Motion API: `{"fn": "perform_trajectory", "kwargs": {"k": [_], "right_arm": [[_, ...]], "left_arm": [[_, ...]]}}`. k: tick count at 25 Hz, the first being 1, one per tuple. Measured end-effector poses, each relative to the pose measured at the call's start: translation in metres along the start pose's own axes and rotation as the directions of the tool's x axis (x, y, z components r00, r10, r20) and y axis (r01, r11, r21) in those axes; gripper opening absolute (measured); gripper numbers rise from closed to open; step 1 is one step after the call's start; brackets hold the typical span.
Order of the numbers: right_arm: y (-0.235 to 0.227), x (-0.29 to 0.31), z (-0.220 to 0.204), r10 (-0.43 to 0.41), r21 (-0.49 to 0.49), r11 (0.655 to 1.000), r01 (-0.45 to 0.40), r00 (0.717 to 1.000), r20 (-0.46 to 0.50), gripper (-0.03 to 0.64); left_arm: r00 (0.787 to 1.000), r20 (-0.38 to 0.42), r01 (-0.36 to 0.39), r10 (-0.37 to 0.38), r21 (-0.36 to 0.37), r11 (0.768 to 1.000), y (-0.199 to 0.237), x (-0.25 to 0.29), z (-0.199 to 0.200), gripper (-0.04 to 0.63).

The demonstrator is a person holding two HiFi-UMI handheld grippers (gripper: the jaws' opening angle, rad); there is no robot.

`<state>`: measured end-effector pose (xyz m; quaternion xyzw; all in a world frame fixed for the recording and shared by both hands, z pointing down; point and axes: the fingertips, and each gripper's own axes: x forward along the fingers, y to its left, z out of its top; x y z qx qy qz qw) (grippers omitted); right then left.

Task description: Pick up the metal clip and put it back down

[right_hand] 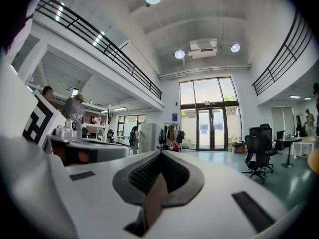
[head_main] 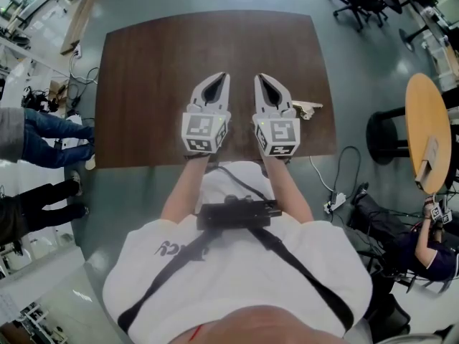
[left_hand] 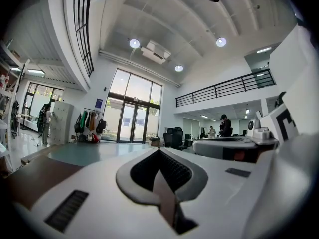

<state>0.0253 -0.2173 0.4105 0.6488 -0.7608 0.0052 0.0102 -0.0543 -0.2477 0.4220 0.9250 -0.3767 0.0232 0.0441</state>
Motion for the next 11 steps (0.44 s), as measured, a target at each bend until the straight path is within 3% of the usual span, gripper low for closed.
{"fn": "perform_trajectory", "kwargs": {"k": [11], "right_arm": [[0.014,-0.018,-0.016,-0.029,-0.027,0.999,0.028,0.999,-0.045,0.006]], "left_arm": [[0.999,-0.027,0.029,-0.030,-0.032,0.999,0.000,-0.014,-0.017,0.011]]}}
